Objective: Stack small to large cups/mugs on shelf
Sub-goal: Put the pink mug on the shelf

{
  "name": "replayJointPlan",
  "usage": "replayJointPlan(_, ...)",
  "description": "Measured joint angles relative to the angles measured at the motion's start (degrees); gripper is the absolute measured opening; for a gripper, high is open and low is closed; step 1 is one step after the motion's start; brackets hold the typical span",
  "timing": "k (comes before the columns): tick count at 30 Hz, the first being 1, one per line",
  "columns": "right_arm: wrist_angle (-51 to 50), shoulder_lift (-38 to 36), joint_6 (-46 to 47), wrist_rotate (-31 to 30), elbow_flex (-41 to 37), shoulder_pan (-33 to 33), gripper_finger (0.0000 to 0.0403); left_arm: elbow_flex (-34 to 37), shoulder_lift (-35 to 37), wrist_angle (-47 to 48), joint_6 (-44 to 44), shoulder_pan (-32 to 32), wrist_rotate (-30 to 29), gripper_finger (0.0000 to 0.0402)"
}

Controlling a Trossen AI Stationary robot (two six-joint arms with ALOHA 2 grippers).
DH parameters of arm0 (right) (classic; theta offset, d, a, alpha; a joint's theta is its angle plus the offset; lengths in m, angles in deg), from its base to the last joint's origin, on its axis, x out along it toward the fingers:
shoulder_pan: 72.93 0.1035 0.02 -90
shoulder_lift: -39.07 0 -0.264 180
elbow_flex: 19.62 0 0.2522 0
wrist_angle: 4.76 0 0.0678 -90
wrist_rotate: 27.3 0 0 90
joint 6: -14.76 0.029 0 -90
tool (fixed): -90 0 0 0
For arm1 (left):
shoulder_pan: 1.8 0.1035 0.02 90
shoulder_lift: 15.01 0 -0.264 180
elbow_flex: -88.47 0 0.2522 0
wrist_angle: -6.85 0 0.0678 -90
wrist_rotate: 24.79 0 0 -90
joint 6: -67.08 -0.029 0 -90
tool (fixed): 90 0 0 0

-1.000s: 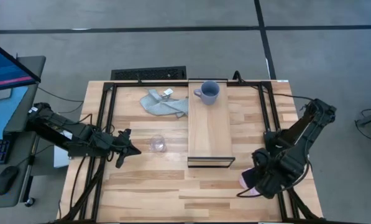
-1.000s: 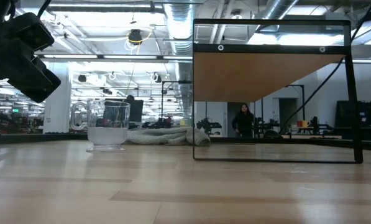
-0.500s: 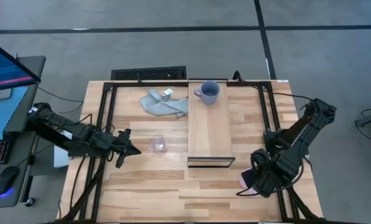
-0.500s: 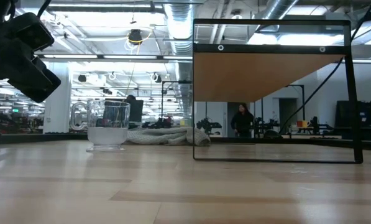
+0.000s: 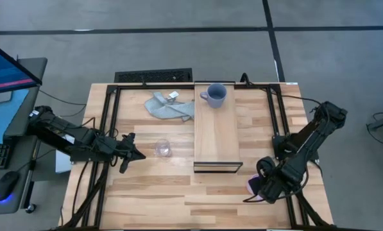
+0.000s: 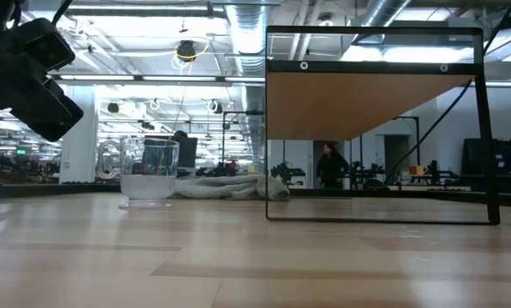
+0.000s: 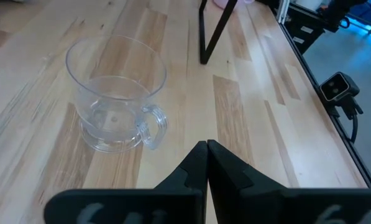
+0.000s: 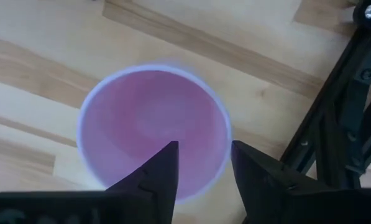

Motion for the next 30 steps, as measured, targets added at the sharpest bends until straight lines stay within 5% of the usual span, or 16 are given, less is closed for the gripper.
replayJointPlan(30, 1.7, 0.0, -0.6, 0.1, -1.2, -0.1, 0.0154, 0.0, 0.0, 0.0, 0.4, 0.0, -0.1, 0.0000)
